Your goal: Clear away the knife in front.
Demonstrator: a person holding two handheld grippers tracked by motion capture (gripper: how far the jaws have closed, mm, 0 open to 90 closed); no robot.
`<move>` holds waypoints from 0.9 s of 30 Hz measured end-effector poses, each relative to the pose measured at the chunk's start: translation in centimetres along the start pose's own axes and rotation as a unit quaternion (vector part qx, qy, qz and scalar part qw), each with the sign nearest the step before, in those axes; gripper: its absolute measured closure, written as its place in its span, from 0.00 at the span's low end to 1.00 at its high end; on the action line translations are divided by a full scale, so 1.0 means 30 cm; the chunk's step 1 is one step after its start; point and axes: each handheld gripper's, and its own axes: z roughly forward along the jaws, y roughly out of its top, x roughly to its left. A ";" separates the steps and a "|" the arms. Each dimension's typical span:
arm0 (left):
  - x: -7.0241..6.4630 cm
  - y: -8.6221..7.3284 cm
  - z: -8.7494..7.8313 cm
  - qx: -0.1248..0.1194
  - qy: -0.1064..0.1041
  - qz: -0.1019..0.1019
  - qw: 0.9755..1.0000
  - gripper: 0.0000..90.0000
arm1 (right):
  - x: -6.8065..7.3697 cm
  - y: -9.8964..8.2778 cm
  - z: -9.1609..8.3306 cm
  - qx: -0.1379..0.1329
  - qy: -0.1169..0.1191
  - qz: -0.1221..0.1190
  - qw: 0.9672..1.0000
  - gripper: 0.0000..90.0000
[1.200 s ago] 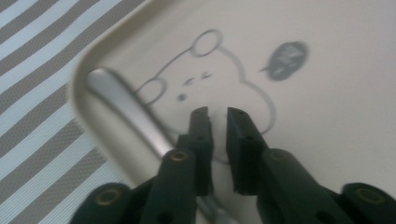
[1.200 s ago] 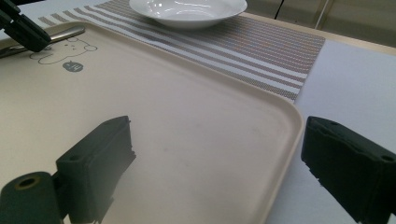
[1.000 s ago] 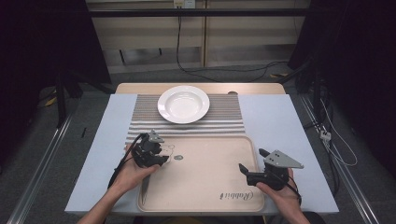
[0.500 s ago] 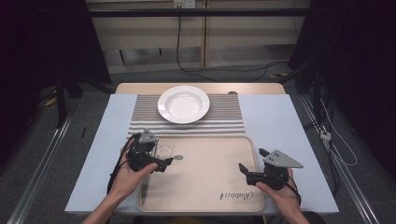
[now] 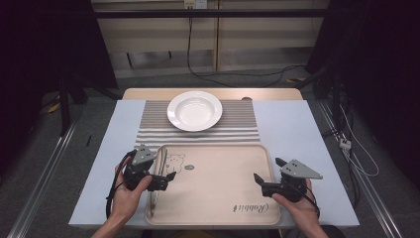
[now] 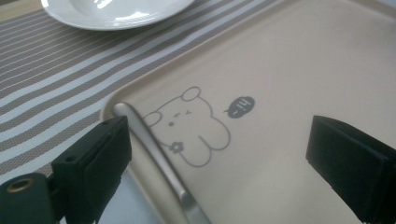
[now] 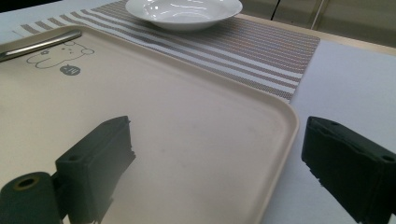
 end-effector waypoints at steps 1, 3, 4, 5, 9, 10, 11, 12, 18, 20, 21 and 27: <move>0.002 -0.007 -0.005 -0.007 0.003 -0.002 1.000 0.07 | 0.000 0.000 0.000 0.000 0.000 0.000 1.000 0.10; 0.008 -0.017 -0.015 -0.013 0.006 -0.001 1.000 0.07 | 0.000 0.000 0.001 0.000 0.000 0.000 1.000 0.10; 0.012 -0.021 -0.021 -0.012 0.009 -0.003 1.000 0.07 | 0.000 0.000 0.001 0.000 0.000 0.000 1.000 0.10; 0.014 -0.026 -0.026 -0.015 0.011 -0.006 1.000 0.07 | 0.000 0.000 0.001 0.000 0.000 0.000 1.000 0.10; 0.013 -0.054 -0.049 -0.018 0.027 0.002 0.999 0.07 | 0.000 -0.001 -0.002 0.001 -0.001 0.000 1.000 0.10; 0.015 -0.073 -0.060 -0.023 0.030 -0.008 0.999 0.07 | -0.001 -0.001 -0.003 0.000 -0.002 0.001 1.000 0.10; 0.015 -0.073 -0.060 -0.023 0.030 -0.008 0.999 0.07 | -0.001 -0.001 -0.003 0.000 -0.002 0.001 1.000 0.10; 0.017 -0.082 -0.064 -0.027 0.033 -0.013 0.999 0.07 | -0.001 -0.001 -0.004 0.000 -0.003 0.001 1.000 0.10; 0.036 -0.128 -0.077 -0.043 0.038 -0.035 0.998 0.07 | -0.004 -0.001 -0.004 -0.002 -0.004 0.006 1.000 0.10; 0.032 -0.150 -0.067 -0.044 0.033 -0.040 0.998 0.07 | -0.005 -0.001 -0.005 -0.003 -0.003 0.008 1.000 0.10; 0.032 -0.150 -0.067 -0.044 0.033 -0.040 0.998 0.07 | -0.006 -0.002 -0.005 -0.004 -0.003 0.007 1.000 0.10; 0.028 -0.152 -0.066 -0.061 0.036 -0.034 0.997 0.07 | -0.007 -0.005 -0.016 -0.005 -0.004 0.007 1.000 0.10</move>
